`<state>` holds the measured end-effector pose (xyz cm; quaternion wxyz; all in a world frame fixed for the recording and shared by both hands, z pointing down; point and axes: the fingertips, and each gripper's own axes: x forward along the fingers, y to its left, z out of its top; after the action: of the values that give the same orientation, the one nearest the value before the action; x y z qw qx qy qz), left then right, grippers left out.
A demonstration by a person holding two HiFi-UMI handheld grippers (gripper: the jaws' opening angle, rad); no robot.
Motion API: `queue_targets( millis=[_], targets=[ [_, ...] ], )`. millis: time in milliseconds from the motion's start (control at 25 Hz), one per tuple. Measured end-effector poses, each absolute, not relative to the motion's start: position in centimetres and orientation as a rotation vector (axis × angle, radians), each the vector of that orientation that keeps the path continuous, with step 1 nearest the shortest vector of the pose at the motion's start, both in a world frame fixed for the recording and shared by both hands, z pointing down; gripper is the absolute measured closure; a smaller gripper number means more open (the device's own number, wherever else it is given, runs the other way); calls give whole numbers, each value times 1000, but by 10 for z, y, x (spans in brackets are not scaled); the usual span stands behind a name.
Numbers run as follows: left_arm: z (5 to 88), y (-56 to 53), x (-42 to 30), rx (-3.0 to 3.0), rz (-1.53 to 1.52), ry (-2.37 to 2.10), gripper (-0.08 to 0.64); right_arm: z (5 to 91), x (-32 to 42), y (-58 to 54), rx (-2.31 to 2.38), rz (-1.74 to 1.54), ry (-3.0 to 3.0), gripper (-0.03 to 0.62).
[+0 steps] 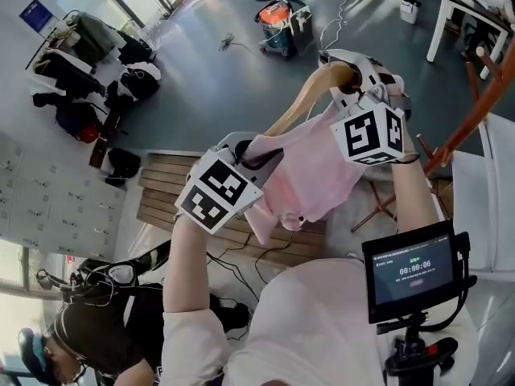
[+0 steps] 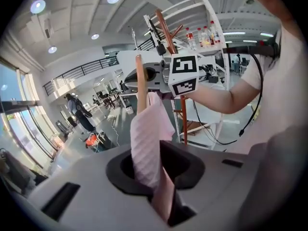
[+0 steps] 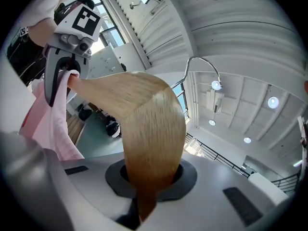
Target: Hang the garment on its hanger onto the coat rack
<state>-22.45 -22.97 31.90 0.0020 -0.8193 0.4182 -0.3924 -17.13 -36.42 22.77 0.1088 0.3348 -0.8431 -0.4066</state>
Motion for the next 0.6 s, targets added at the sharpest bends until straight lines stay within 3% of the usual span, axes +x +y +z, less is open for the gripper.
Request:
queue_targets(
  millis=[600],
  targets=[
    [236, -275, -123, -2534, -1294, 1261, 494, 152, -68, -425, 1213, -1127, -2567, 566]
  ],
)
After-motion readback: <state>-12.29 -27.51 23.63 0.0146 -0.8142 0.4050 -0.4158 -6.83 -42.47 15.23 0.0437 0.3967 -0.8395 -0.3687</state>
